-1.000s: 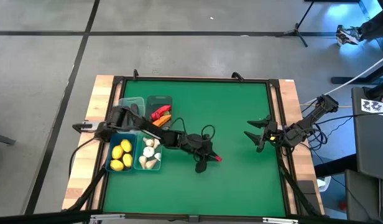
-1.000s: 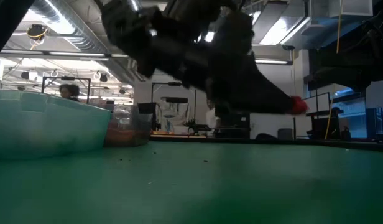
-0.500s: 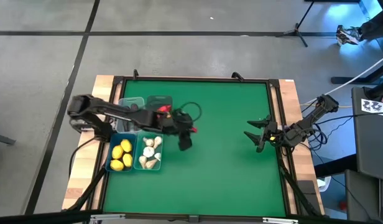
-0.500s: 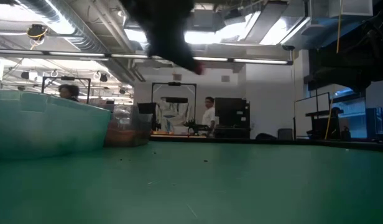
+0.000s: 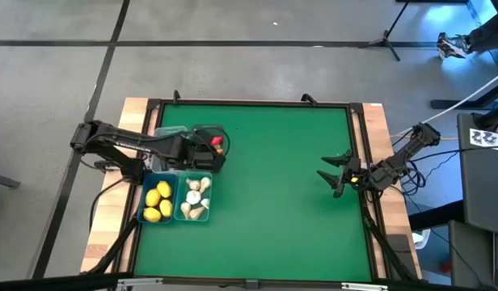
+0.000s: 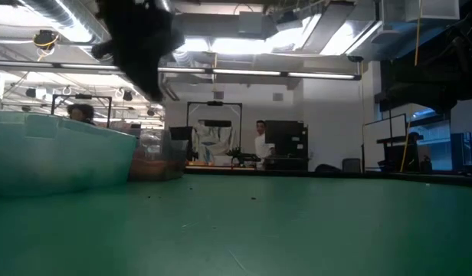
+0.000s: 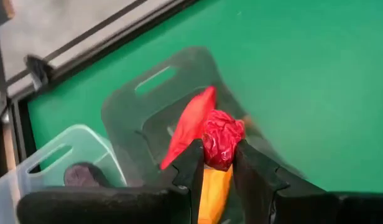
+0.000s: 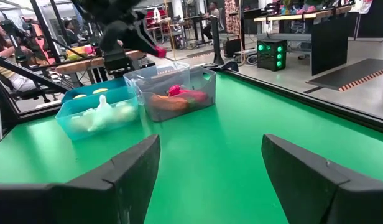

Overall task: Sort produce into baskets
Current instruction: Put the red chili pepper into the black bin, then return to Home Position

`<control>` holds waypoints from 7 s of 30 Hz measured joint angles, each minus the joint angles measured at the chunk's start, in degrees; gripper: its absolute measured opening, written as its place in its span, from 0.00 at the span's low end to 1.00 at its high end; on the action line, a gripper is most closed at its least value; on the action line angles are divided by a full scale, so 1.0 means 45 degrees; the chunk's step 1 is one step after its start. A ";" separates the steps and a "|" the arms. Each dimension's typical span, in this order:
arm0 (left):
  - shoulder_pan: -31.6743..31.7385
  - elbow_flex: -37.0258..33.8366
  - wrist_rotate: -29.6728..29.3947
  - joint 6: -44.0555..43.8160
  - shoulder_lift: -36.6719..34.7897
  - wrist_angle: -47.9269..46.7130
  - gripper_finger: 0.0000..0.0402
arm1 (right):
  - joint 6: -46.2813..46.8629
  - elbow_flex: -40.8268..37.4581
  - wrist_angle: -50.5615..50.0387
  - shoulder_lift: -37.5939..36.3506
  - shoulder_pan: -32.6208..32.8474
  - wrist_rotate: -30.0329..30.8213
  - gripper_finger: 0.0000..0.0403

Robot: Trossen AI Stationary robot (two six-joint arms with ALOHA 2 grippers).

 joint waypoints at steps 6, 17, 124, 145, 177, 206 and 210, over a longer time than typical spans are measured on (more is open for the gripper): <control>0.0481 -0.1594 0.0008 -0.0144 0.0010 0.1094 0.19 | 0.0000 -0.0005 0.0000 0.0000 0.0000 0.0000 0.70; 0.1078 -0.2359 0.0002 0.0626 0.0015 0.1943 0.42 | -0.0039 -0.0001 0.0000 0.0000 0.0000 0.0000 0.70; -0.4785 -1.2695 0.6536 1.2075 -1.8088 1.4044 0.59 | -0.1728 0.1776 -0.1287 -0.2181 -0.0005 -0.3143 0.70; -0.4804 -1.4205 0.4632 1.1590 -1.8083 1.4626 0.59 | -0.2876 -0.0117 0.1004 -0.2181 -0.0005 -0.3779 0.70; -0.4809 -1.4186 0.9942 1.0574 -1.8039 1.3748 0.59 | -0.5523 -0.0170 0.0882 -0.1734 -0.0005 -0.6727 0.70; -0.4800 -1.4186 0.8458 1.1342 -1.7976 1.3464 0.59 | -0.5032 -0.0180 0.0976 -0.1744 -0.0005 -0.6795 0.70; -0.4800 -1.4186 0.8457 1.1342 -1.7976 1.3467 0.59 | -0.5032 -0.0180 0.0986 -0.1744 -0.0005 -0.6795 0.70</control>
